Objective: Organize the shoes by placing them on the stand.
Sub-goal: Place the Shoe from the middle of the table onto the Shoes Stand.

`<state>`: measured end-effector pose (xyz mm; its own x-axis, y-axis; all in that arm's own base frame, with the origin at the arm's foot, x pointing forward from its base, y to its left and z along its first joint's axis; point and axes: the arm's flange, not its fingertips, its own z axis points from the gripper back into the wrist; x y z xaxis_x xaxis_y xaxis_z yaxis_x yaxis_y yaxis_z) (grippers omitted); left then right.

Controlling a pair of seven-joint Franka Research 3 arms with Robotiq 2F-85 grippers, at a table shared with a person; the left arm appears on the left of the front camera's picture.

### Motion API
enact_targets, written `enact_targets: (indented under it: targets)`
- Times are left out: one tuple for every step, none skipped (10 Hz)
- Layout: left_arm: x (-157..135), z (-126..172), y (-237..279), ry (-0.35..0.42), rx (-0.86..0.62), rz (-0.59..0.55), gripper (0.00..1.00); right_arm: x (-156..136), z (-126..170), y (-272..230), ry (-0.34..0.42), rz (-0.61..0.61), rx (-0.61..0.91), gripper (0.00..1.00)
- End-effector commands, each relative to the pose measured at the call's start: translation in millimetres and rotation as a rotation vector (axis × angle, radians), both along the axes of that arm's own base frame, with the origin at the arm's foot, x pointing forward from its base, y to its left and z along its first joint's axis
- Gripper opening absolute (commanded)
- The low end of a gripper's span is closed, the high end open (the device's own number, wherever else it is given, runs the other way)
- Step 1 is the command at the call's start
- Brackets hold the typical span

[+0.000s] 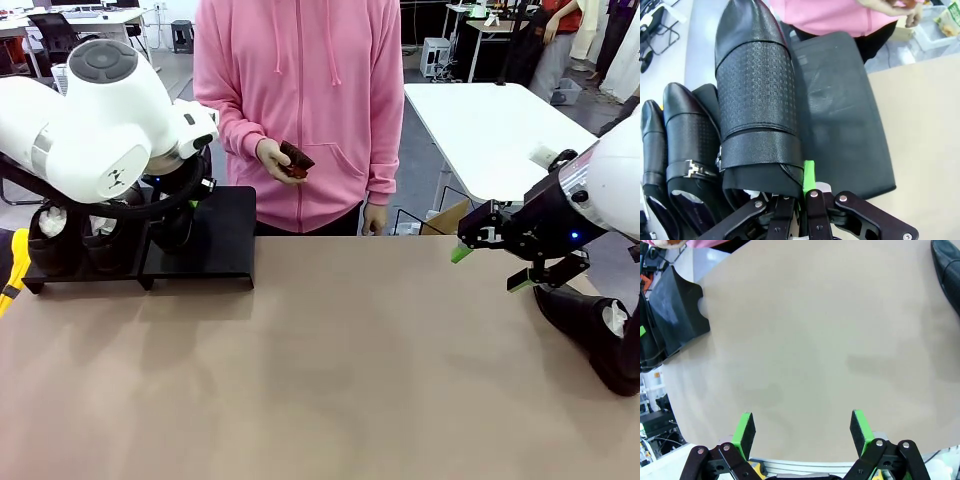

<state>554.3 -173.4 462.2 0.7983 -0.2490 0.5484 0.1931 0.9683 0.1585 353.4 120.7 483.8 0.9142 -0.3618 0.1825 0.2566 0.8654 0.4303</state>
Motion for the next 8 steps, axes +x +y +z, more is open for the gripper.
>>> enact_targets:
  targets:
    - [9,-7,-2,-0.036,0.041,0.029,0.0,1,0,0,-0.001,0.008,0.004,1.0]
    - [12,-12,2,-0.044,0.049,0.042,0.0,1,0,0,-0.001,0.008,0.004,1.0]
    - [15,-17,6,-0.048,0.072,0.057,0.0,1,0,0,-0.001,0.008,0.004,1.0]
    - [16,-21,7,-0.055,0.093,0.064,0.0,1,0,0,-0.001,0.008,0.004,1.0]
    - [15,-24,7,-0.052,0.088,0.068,0.0,1,0,0,-0.001,0.008,0.004,1.0]
    - [14,-28,7,-0.048,0.086,0.07,0.0,1,0,0,-0.001,0.008,0.004,1.0]
    - [14,-32,7,-0.037,0.086,0.075,0.0,1,0,0,-0.001,0.008,0.004,1.0]
    - [13,-36,7,-0.026,0.081,0.076,0.0,1,0,0,-0.001,0.008,0.004,1.0]
